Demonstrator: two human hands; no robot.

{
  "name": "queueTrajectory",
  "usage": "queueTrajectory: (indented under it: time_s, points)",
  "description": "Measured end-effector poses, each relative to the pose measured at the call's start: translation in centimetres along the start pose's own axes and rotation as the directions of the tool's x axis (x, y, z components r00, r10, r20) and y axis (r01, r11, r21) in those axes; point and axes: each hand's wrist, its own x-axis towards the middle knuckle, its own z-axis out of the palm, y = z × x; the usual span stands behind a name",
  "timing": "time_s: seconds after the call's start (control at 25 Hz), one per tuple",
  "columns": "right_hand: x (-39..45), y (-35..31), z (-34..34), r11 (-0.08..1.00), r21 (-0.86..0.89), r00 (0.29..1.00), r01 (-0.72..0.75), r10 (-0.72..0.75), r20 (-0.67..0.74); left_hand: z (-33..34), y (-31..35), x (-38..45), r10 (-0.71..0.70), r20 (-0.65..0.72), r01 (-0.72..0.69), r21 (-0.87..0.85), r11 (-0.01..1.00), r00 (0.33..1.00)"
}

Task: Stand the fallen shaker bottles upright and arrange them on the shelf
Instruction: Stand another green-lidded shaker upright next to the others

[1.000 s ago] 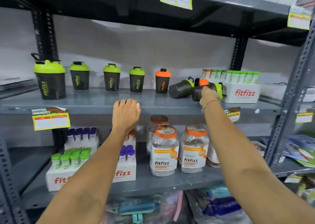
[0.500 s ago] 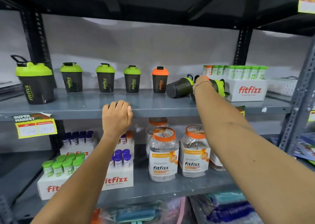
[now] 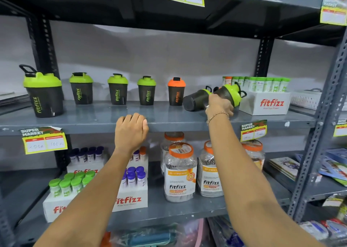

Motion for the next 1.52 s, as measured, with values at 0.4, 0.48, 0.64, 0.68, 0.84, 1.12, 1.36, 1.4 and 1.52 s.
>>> queueTrajectory:
  time_s: [0.4, 0.48, 0.64, 0.68, 0.84, 1.12, 1.36, 1.4, 1.52]
  points:
    - [-8.9, 4.5, 13.0, 0.986, 0.089, 0.862, 0.141, -0.166, 0.479, -5.1, -13.3, -3.7, 0.014, 0.145, -0.014, 0.000, 1.000, 0.989]
    - [-11.3, 5.2, 16.2, 0.984, 0.065, 0.783, 0.166, -0.172, 0.598, -6.1, -17.4, -5.3, -0.016, 0.114, 0.011, 0.044, 0.999, 0.993]
    - [-14.1, 6.0, 21.6, 0.965, -0.014, 0.675, 0.260, -0.172, 0.717, -7.0, -23.7, -7.2, -0.118, 0.131, 0.106, 0.093, 0.990, 0.984]
    - [-14.4, 6.3, 22.9, 0.962, -0.022, 0.662, 0.273, -0.171, 0.730, -7.1, -25.3, -7.5, -0.142, 0.135, 0.130, 0.098, 0.987, 0.981]
    - [-14.9, 7.4, 26.8, 0.942, -0.096, 0.643, 0.322, -0.143, 0.752, -7.2, -29.9, -7.1, -0.145, 0.120, 0.136, 0.081, 0.987, 0.982]
    - [-14.3, 7.8, 27.3, 0.952, -0.099, 0.610, 0.290, -0.104, 0.786, -5.6, -32.1, -6.6, -0.064, 0.043, 0.061, 0.060, 0.996, 0.997]
    - [-15.0, 7.8, 26.9, 0.941, -0.087, 0.586, 0.327, -0.130, 0.800, -4.6, -32.7, -6.8, -0.019, -0.063, 0.024, 0.074, 0.997, 0.998]
    - [-15.3, 7.8, 26.9, 0.927, -0.101, 0.591, 0.362, -0.145, 0.793, -4.5, -32.7, -6.9, -0.015, -0.069, 0.021, 0.076, 0.997, 0.997]
    - [-14.8, 8.0, 26.9, 0.947, -0.082, 0.601, 0.311, -0.129, 0.789, -4.5, -32.8, -6.8, -0.009, -0.082, 0.014, 0.064, 0.998, 0.997]
